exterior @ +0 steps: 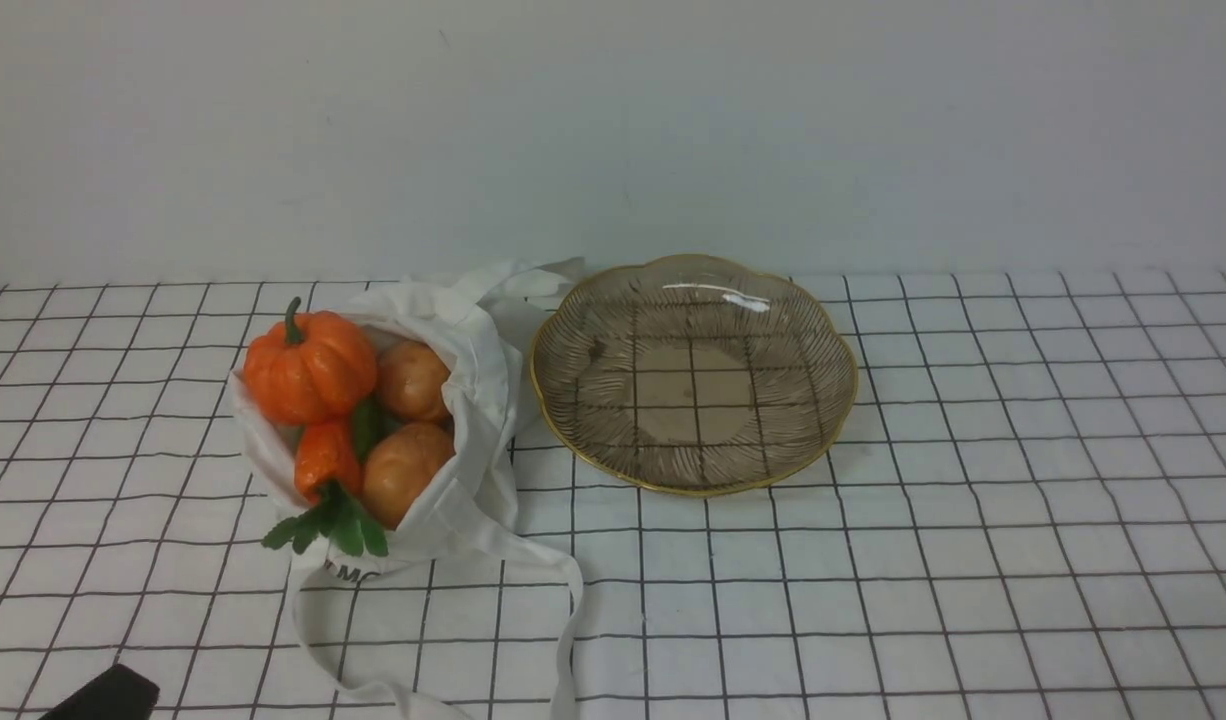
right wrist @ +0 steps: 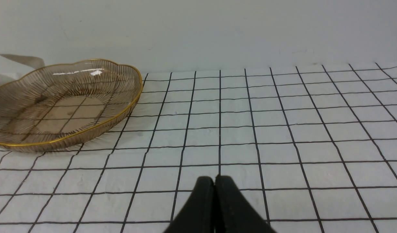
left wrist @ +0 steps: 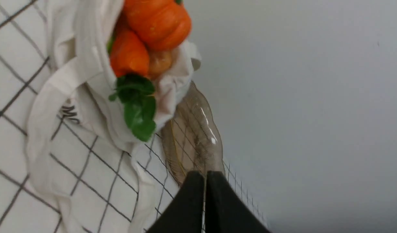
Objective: Take vegetables from bag on white checkered tablecloth place on plate.
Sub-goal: 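Reach into the cloth bag and grasp the pumpkin with the left gripper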
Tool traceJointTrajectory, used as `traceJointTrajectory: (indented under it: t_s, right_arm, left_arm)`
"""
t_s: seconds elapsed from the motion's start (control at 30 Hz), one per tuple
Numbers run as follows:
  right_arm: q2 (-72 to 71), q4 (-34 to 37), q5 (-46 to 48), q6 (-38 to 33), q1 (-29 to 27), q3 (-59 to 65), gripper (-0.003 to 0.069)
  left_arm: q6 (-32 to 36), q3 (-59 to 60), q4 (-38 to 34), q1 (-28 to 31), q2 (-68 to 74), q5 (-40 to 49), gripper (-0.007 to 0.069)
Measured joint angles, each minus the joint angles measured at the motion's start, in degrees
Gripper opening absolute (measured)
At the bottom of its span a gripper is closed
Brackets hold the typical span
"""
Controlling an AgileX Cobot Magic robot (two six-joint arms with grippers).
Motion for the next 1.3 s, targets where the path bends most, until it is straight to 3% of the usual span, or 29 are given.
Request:
traceJointTrajectory:
  t_s: [0.1, 0.33, 0.47, 0.57, 0.67, 0.77, 0.83, 0.9, 0.97, 1.07, 1.2, 1.3]
  right_arm:
    - [0.0, 0.0, 0.0, 0.0, 0.0, 0.0, -0.0015]
    - [0.0, 0.0, 0.1, 0.0, 0.0, 0.0, -0.0015]
    - [0.0, 0.0, 0.1, 0.0, 0.0, 0.0, -0.0015]
    - [0.0, 0.0, 0.1, 0.0, 0.0, 0.0, -0.0015]
    - [0.0, 0.0, 0.1, 0.0, 0.0, 0.0, -0.0015]
    - [0.0, 0.0, 0.1, 0.0, 0.0, 0.0, -0.0015]
    - [0.0, 0.0, 0.1, 0.0, 0.0, 0.0, -0.0015]
    - [0.0, 0.0, 0.1, 0.0, 0.0, 0.0, -0.0015]
    - [0.0, 0.0, 0.1, 0.0, 0.0, 0.0, -0.0015]
    - [0.0, 0.0, 0.1, 0.0, 0.0, 0.0, -0.0015]
    - [0.0, 0.0, 0.1, 0.0, 0.0, 0.0, -0.0015]
    - [0.0, 0.0, 0.1, 0.0, 0.0, 0.0, -0.0015]
  left_arm:
    - [5.8, -8.9, 2.1, -0.1, 4.3, 6.0, -0.0008]
    - [8.7, -36.0, 26.0, -0.2, 37.5, 35.0, -0.0008]
    - [8.7, -45.8, 37.2, -0.2, 50.9, 40.3, -0.0001]
    - [8.2, -53.3, 42.9, -0.2, 60.6, 39.1, 0.004]
    - [8.2, -56.6, 43.2, -0.2, 65.9, 36.7, 0.0096]
    - [8.8, -59.5, 42.1, -0.2, 73.0, 32.2, 0.0235]
    - [9.6, -60.3, 42.0, -0.2, 75.8, 30.2, 0.0285]
    - [11.3, -62.0, 42.0, -0.2, 80.2, 25.4, 0.0423]
    - [13.0, -62.9, 42.0, -0.2, 83.0, 21.5, 0.0509]
    - [15.8, -63.6, 41.7, -0.2, 87.2, 14.5, 0.0608]
    - [17.8, -63.7, 40.8, -0.2, 91.0, 9.4, 0.0629]
    - [18.3, -63.7, 39.4, -0.2, 94.3, 4.5, 0.0597]
